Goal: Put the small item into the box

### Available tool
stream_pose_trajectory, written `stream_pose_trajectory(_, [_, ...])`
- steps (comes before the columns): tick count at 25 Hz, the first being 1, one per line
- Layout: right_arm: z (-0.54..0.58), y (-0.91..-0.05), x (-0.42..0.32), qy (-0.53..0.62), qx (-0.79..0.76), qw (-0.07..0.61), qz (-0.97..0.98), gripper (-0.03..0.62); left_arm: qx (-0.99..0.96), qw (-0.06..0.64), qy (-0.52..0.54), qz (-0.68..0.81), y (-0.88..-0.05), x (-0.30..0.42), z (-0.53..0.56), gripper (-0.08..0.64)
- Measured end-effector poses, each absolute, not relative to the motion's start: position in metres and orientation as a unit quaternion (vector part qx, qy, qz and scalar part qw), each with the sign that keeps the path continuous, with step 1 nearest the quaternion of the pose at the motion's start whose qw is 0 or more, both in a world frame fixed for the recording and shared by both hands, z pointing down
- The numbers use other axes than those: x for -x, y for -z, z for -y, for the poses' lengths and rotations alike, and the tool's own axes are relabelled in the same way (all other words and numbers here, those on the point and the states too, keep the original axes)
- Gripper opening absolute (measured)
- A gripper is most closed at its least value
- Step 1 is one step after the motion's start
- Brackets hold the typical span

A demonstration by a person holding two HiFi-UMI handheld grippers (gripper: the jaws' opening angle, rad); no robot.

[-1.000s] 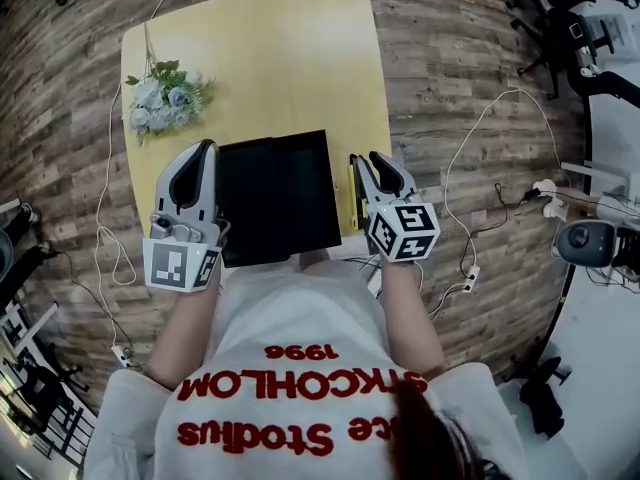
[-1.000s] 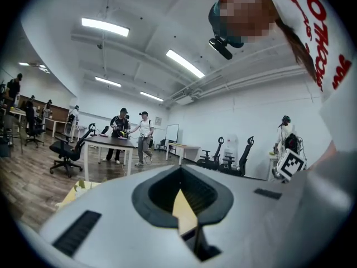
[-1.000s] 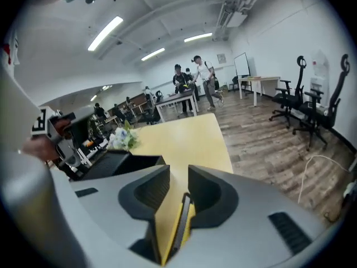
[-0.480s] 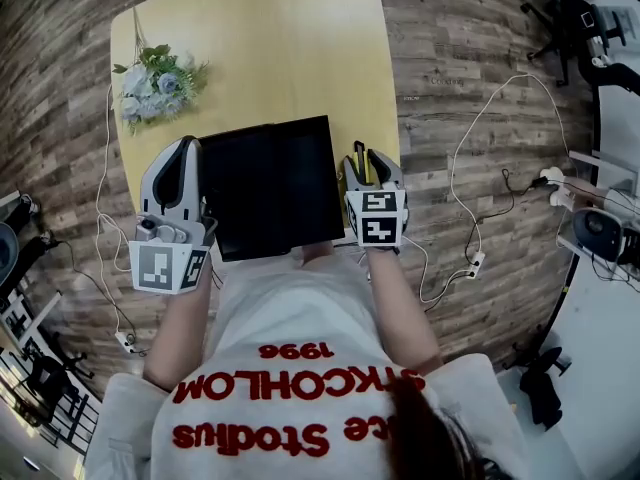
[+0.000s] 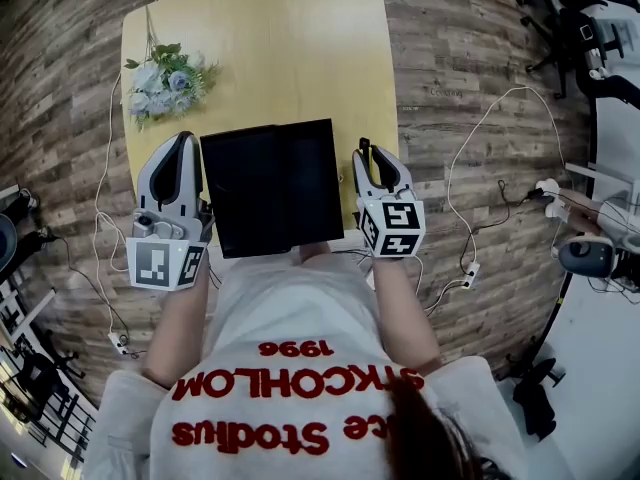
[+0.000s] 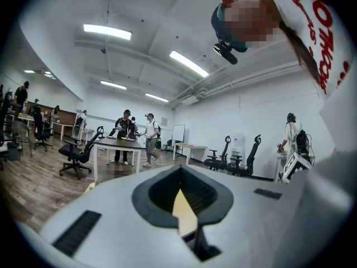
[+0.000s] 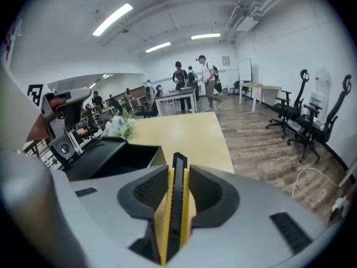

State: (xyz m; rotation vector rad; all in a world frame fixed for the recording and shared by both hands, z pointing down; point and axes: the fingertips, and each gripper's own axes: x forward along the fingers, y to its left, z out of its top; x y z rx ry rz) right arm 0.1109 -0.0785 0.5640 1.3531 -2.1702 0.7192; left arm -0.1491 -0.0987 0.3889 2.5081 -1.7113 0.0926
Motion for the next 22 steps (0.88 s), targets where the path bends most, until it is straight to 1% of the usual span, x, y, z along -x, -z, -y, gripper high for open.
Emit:
stream_pose_trajectory(11, [0.114, -0.422, -0.12, -0.14, -0.532, 0.054, 0.833, 0.115, -0.817, 0.011, -0.002, 0.576, -0.355, 0.157, 0.102, 0.006])
stream_pose_trajectory(17, [0.119, -0.352, -0.118, -0.07, -0.531, 0.0, 0.844, 0.115, -0.817, -0.016, 0.023, 0.575, -0.326, 0.156, 0.103, 0.006])
stream_pose_trajectory(22, [0.115, -0.311, -0.117, -0.032, -0.533, -0.032, 0.845, 0.115, -0.815, -0.037, 0.043, 0.576, -0.305, 0.156, 0.101, 0.006])
